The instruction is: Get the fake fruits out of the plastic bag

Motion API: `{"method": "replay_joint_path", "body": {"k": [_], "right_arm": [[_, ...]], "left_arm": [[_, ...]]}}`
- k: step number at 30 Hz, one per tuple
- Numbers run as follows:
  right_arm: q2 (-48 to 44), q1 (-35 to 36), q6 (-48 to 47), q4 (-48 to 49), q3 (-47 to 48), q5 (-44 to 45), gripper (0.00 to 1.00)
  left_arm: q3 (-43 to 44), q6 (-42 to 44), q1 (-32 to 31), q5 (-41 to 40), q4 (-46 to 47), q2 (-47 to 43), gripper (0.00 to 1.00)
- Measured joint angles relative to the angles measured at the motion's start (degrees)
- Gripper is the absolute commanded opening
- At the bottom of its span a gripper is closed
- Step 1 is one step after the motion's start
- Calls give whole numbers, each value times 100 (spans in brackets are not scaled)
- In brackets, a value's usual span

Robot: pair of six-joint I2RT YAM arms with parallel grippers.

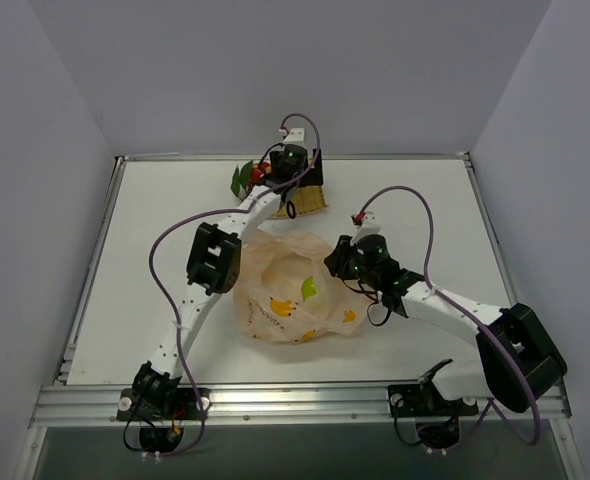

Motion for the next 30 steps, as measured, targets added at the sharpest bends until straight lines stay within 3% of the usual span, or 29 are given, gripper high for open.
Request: {"method": "replay_joint_path", "body": {"k": [5, 11, 17, 22, 26, 29, 30], "right_arm": [[-339, 0, 35, -234, 0, 96, 29], [-973, 7, 39, -640, 2, 319, 40], [-1353, 553, 44, -1233, 24, 557, 62], [-1355, 1443, 188, -1611, 44, 846, 68], [-1226, 1613, 361, -1784, 44, 1147, 68], [-1078, 1613, 505, -1878, 33, 1388, 60], [-1027, 1613, 549, -1891, 20, 1449, 53]], "left_arm": [[-612, 22, -59, 216, 81, -761, 87], [-1919, 151, -417, 420, 391, -2658, 70], [-4822, 205, -1355, 326, 1276, -5410, 52], [-7180, -92, -1897, -42, 1626, -7031, 43], [-8483, -431, -1993, -345, 1565, -7508, 42], [-9121, -699, -2212, -505, 1473, -7538, 42], [-9296, -778, -2310, -546, 1471, -7549, 42]]}}
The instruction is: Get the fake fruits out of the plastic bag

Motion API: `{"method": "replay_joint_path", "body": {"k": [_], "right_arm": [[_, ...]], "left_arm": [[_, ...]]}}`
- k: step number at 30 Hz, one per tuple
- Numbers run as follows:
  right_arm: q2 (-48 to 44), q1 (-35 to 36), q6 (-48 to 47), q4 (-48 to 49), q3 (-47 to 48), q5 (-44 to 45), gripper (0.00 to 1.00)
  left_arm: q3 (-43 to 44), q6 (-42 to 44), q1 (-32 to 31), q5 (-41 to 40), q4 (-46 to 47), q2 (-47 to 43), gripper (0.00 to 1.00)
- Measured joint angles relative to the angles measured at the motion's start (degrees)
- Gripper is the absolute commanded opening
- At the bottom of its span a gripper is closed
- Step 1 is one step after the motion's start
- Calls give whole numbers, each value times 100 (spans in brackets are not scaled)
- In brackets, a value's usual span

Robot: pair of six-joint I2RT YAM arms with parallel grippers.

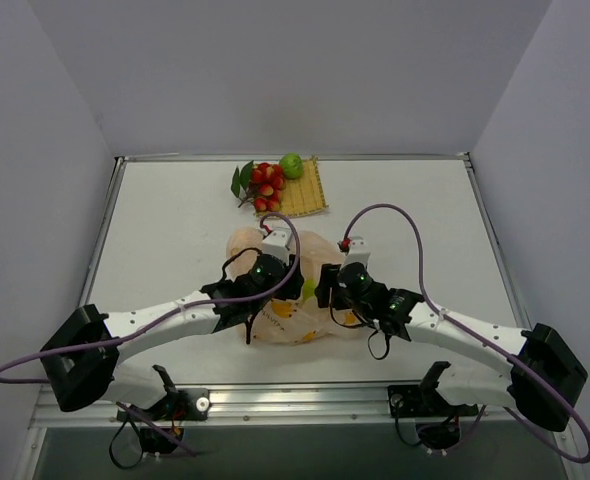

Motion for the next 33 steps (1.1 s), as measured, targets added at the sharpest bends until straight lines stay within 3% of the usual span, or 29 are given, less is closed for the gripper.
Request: {"method": "replay_joint_path", "body": {"k": [1, 2, 5, 8, 13, 16, 17, 20, 23, 33], "right_arm": [[50, 0, 42, -11, -17, 59, 43], [118, 0, 96, -26, -39, 114, 26], [199, 0, 289, -70, -164, 243, 6], [162, 0, 542, -90, -382, 374, 0], [9, 0, 1045, -149, -850, 507, 0], [118, 0, 1252, -164, -964, 527, 0], [210, 0, 1287, -153, -966, 529, 0], [415, 0, 1285, -44, -964, 581, 0], [601, 0, 1191, 96, -931, 629, 0], [632, 0, 782, 496, -863, 649, 0]], "left_arm": [[-153, -81, -85, -46, -20, -17, 42], [-299, -153, -164, -76, -11, -46, 41], [-675, -372, -356, -118, -2, -170, 41], [-964, -568, -514, -166, 85, -282, 41], [-1480, -833, -789, -177, 431, -361, 43], [-1744, -914, -922, -136, 623, -350, 53], [-1779, -927, -940, -116, 684, -337, 62], [-1801, -942, -944, -44, 931, -295, 77], [-1759, -874, -944, 2, 1084, -278, 86], [-584, -247, -798, 205, 1056, 549, 91]]}}
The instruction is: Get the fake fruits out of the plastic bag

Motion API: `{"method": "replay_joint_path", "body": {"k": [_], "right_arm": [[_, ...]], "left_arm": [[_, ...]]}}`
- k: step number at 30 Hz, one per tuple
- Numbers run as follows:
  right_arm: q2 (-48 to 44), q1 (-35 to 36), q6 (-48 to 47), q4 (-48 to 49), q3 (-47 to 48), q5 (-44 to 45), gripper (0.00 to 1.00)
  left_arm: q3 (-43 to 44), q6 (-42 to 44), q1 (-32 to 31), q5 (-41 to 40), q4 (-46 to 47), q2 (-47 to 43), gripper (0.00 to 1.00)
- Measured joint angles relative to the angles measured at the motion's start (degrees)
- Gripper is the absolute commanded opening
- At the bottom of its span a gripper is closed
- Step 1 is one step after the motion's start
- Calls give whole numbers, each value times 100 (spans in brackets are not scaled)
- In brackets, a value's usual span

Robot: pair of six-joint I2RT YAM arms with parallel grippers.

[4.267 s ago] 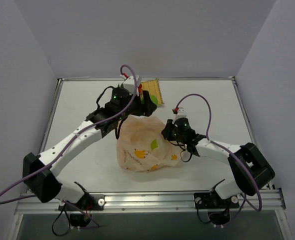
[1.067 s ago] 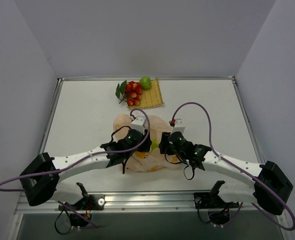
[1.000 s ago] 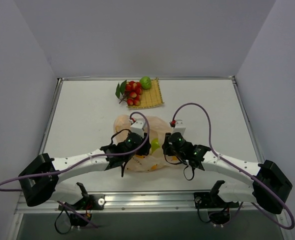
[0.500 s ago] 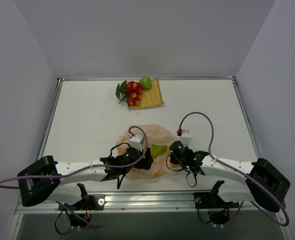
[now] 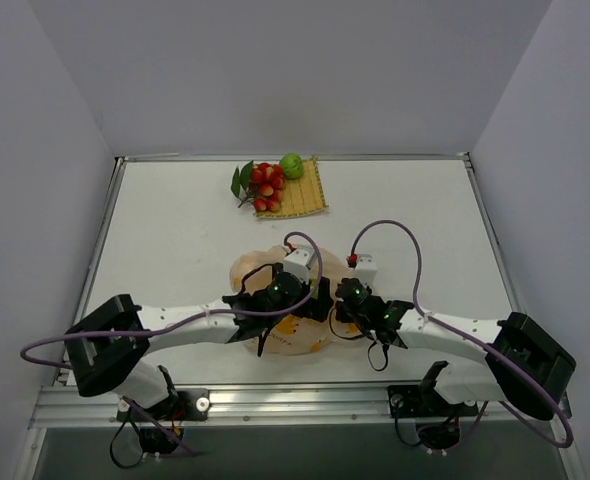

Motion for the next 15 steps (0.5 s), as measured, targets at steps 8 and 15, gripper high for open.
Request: {"method": "replay_joint_path", "body": {"k": [8, 15], "right_arm": [[-317, -46, -289, 39, 0, -7, 0], [-319, -157, -428, 59, 0, -68, 0]], "left_arm": [[546, 376, 302, 179, -234, 846, 91], [848, 645, 361, 131, -334, 1095, 81]]}}
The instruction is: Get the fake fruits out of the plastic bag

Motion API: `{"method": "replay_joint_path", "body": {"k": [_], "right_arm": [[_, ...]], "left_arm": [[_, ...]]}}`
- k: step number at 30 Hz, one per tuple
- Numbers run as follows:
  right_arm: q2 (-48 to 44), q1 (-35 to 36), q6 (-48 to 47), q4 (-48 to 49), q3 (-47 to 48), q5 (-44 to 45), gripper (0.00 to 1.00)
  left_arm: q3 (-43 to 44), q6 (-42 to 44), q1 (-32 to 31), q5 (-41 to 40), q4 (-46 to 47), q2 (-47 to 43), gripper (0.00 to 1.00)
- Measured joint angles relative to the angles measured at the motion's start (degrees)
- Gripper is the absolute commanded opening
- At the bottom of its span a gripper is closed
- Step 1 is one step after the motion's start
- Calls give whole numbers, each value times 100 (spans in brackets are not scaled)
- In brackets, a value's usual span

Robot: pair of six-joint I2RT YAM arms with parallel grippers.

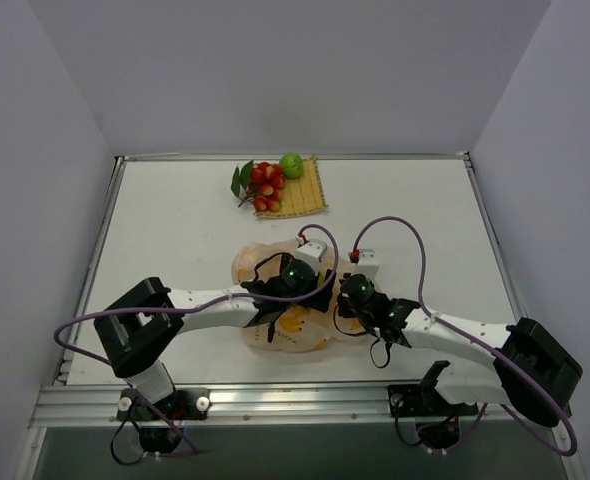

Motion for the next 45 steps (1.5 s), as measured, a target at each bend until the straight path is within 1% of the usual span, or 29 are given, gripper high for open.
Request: {"method": "replay_joint_path", "body": {"k": [1, 2, 3, 5, 6, 8, 9, 10, 13, 18, 25, 28, 31, 34, 38, 40, 42, 45], "right_arm": [[0, -20, -13, 11, 0, -7, 0], [0, -37, -26, 20, 0, -24, 0], [-2, -57, -37, 26, 0, -35, 0], [-2, -90, -59, 46, 0, -70, 0], [-2, -107, -74, 66, 0, -85, 0], [-2, -146, -92, 101, 0, -109, 0], [-2, -173, -101, 116, 0, -127, 0], [-2, -197, -114, 129, 0, -138, 0], [-20, -310, -125, 155, -2, -221, 0], [-173, -387, -129, 208, -7, -389, 0], [-254, -634, -179, 179, -13, -387, 0], [-264, -636, -219, 151, -13, -380, 0], [-363, -636, -256, 118, -13, -380, 0], [-507, -636, -264, 105, -15, -380, 0], [-562, -627, -258, 118, -79, -387, 0], [-562, -575, -236, 138, -181, -389, 0], [-562, -452, -190, 164, -323, -433, 0], [-577, -232, -98, 208, -505, -535, 0]], "left_arm": [[31, 17, 20, 0, 17, 72, 77], [48, 42, 44, 0, 31, 149, 71], [52, 70, 72, 4, 42, 247, 61], [63, 90, 127, 22, 142, 310, 56], [63, 98, 146, 42, 157, 315, 51], [63, 105, 179, 72, 164, 315, 46], [61, 107, 192, 83, 170, 313, 43], [61, 107, 203, 107, 173, 310, 37], [-9, 103, 219, 205, 195, 225, 28], [-188, 83, 284, 487, -37, -317, 27], [-188, 107, 623, 1268, -684, -1217, 27], [-188, 127, 817, 1694, -815, -1244, 26], [-190, 129, 935, 2002, -914, -1051, 22], [-197, 111, 990, 2280, -1005, -935, 21], [-177, 55, 986, 2618, -1010, -1150, 21], [-92, 15, 981, 2680, -1043, -1414, 21], [195, -28, 984, 2546, -1121, -1698, 21], [975, -50, 997, 1985, -1176, -1974, 21]]}}
